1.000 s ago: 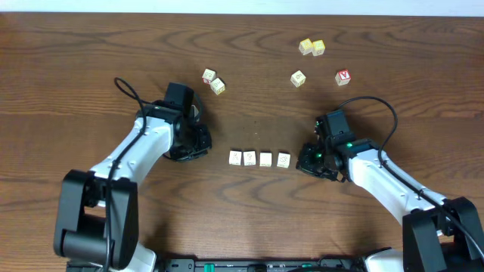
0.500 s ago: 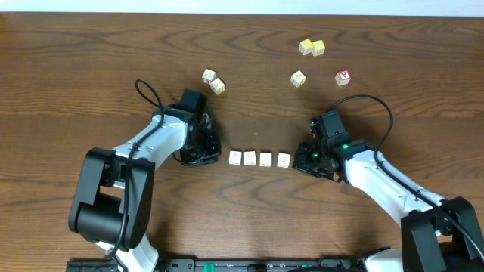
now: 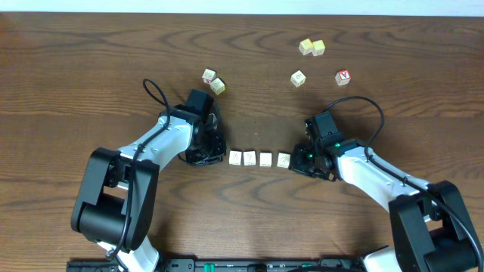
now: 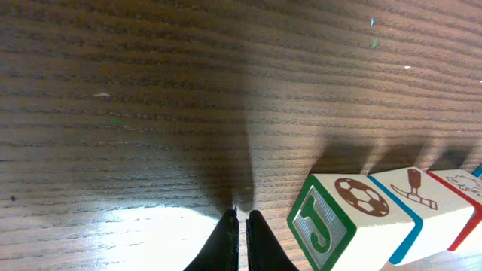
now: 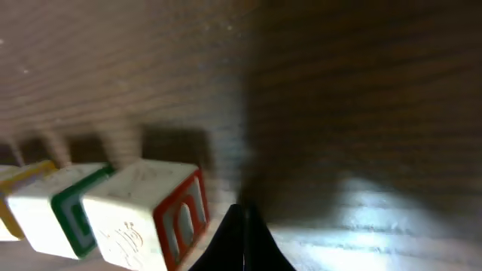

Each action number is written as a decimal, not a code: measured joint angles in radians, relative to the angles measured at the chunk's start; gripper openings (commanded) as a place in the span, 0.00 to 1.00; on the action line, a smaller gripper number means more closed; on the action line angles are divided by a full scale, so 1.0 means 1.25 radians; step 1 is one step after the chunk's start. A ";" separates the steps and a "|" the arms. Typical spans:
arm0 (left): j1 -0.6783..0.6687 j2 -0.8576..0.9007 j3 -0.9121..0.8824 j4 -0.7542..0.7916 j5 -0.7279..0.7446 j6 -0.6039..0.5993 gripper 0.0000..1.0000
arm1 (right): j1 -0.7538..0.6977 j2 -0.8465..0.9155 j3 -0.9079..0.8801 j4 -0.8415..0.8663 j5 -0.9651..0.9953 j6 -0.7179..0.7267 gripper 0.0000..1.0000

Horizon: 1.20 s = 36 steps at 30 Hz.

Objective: Lift 4 blocks

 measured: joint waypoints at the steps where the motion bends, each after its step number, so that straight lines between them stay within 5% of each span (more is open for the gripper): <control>1: 0.000 0.000 0.000 0.000 -0.001 0.000 0.07 | 0.000 0.001 0.000 0.004 0.000 -0.001 0.01; 36: -0.063 0.012 0.000 0.044 0.002 -0.002 0.07 | 0.000 0.004 0.000 0.063 -0.045 -0.046 0.01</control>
